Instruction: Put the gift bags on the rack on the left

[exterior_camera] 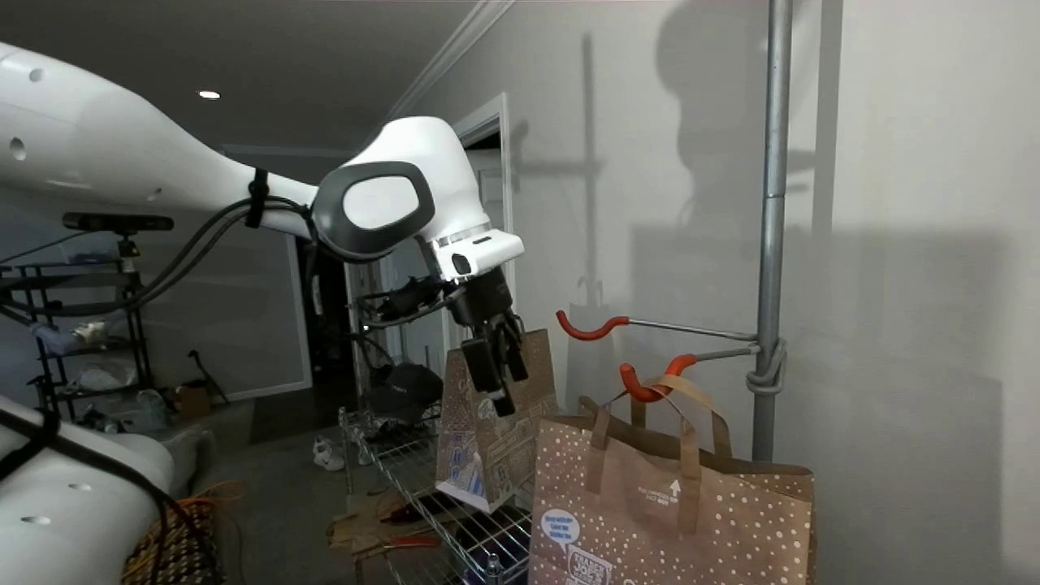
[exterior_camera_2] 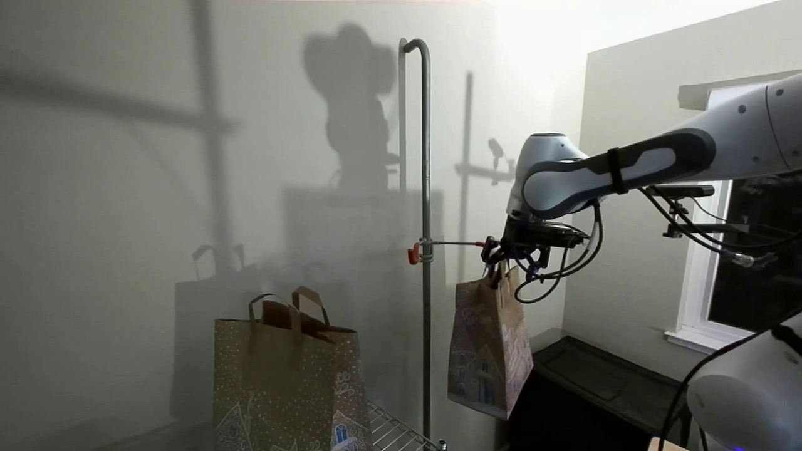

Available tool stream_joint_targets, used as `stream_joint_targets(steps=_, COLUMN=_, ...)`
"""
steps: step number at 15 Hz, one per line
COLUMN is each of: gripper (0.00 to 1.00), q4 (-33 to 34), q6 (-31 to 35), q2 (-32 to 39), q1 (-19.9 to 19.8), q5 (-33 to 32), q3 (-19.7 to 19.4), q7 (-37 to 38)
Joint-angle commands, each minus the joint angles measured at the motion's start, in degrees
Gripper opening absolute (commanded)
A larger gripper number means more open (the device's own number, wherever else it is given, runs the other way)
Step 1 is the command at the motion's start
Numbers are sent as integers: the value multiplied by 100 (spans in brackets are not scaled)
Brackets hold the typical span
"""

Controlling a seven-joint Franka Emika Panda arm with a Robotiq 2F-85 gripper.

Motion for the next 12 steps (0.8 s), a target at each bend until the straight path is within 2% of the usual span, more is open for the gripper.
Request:
stream_joint_targets(steps=1, gripper=100, q4=435, q6=-293, q2=149, q1=-231, q5=-485, q3=436, q7=1341)
stream_joint_targets(steps=6, gripper=100, q4=958, q6=-807, q2=544, q1=-184, q5=-1118, q3=698, q7=2635)
stream_joint_targets(steps=9, gripper=100, q4=985, q6=-868, q2=806, q1=-45, q5=-1400, q3=450, q7=2891)
stream_joint_targets(steps=12, gripper=100, q4=1084, q6=-612, q2=1135, q1=-53, q5=-1778, q3=104, q7=2752)
